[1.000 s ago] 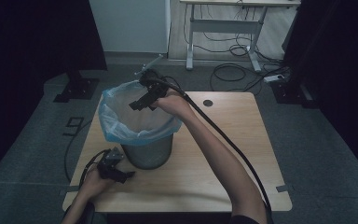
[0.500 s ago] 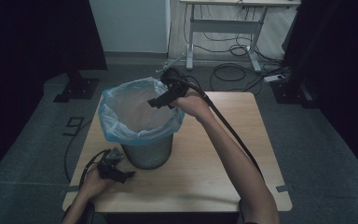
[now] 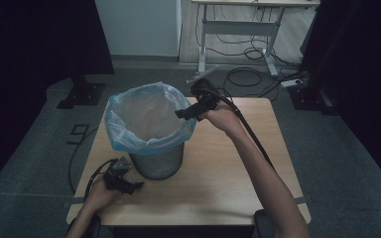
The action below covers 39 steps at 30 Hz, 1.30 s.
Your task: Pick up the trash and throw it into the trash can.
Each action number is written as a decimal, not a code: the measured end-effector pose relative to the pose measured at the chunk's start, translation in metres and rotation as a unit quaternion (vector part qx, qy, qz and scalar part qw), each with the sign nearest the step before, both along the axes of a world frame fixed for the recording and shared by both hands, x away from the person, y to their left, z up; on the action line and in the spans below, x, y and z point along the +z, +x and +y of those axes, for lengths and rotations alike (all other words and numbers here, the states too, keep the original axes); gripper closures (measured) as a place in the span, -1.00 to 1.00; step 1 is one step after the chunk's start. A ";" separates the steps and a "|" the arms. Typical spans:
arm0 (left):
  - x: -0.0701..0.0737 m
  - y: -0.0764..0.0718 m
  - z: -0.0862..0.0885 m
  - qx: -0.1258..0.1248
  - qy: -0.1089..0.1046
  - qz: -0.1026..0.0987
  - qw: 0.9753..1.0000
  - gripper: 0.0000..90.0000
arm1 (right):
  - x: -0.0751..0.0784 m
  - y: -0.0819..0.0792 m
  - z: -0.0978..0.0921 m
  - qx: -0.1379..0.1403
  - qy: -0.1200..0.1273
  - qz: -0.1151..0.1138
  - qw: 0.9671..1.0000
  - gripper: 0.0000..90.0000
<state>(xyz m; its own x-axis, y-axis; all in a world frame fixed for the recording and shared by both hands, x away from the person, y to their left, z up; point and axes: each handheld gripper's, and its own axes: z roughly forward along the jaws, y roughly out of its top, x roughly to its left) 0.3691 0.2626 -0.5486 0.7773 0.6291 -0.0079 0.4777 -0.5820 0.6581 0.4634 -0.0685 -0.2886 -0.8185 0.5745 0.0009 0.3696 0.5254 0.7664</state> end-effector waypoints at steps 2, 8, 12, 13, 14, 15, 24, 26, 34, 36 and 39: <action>0.000 0.000 0.000 0.000 0.000 0.000 1.000 -1.00 | -0.001 -0.001 -0.007 -0.004 0.001 -0.001 1.000 -1.00; 0.000 0.000 0.000 0.000 0.000 0.000 1.000 -1.00 | -0.004 -0.004 -0.029 -0.018 0.015 0.000 1.000 -1.00; 0.000 0.000 0.000 0.000 0.000 0.000 1.000 -1.00 | -0.007 -0.006 -0.045 -0.028 0.018 -0.003 0.999 -0.99; 0.000 0.000 0.000 0.000 0.000 0.000 1.000 -1.00 | -0.008 -0.007 -0.047 -0.029 0.018 -0.002 0.999 -0.99; 0.000 0.000 0.000 0.000 0.000 0.000 1.000 -1.00 | -0.009 -0.007 -0.051 -0.031 0.020 -0.004 0.999 -0.99; 0.000 0.000 0.000 0.002 0.000 0.000 1.000 -1.00 | -0.010 -0.008 -0.055 -0.034 0.020 -0.003 0.999 -0.99; 0.000 0.000 -0.001 0.004 0.000 0.000 1.000 -1.00 | -0.019 -0.013 -0.085 -0.056 0.032 0.000 0.998 -0.99; 0.000 0.000 -0.001 0.005 0.000 0.000 1.000 -1.00 | -0.021 -0.014 -0.091 -0.060 0.034 -0.002 0.998 -0.99; 0.000 0.000 -0.001 0.005 0.000 0.000 1.000 -1.00 | -0.030 -0.020 -0.119 -0.084 0.038 -0.008 0.996 -0.99; 0.000 0.000 -0.001 0.006 0.000 0.000 1.000 -1.00 | -0.034 -0.021 -0.126 -0.092 0.037 -0.009 0.995 -0.99; 0.000 0.000 -0.001 0.006 0.000 0.000 1.000 -1.00 | -0.039 -0.024 -0.136 -0.099 0.038 -0.009 0.994 -0.98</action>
<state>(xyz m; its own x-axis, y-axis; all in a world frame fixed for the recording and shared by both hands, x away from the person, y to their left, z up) 0.3687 0.2616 -0.5485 0.7698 0.6382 -0.0082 0.4851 -0.5766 0.6574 0.4398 -0.2042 -0.3279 -0.6898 0.7231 0.0369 0.4459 0.3841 0.8085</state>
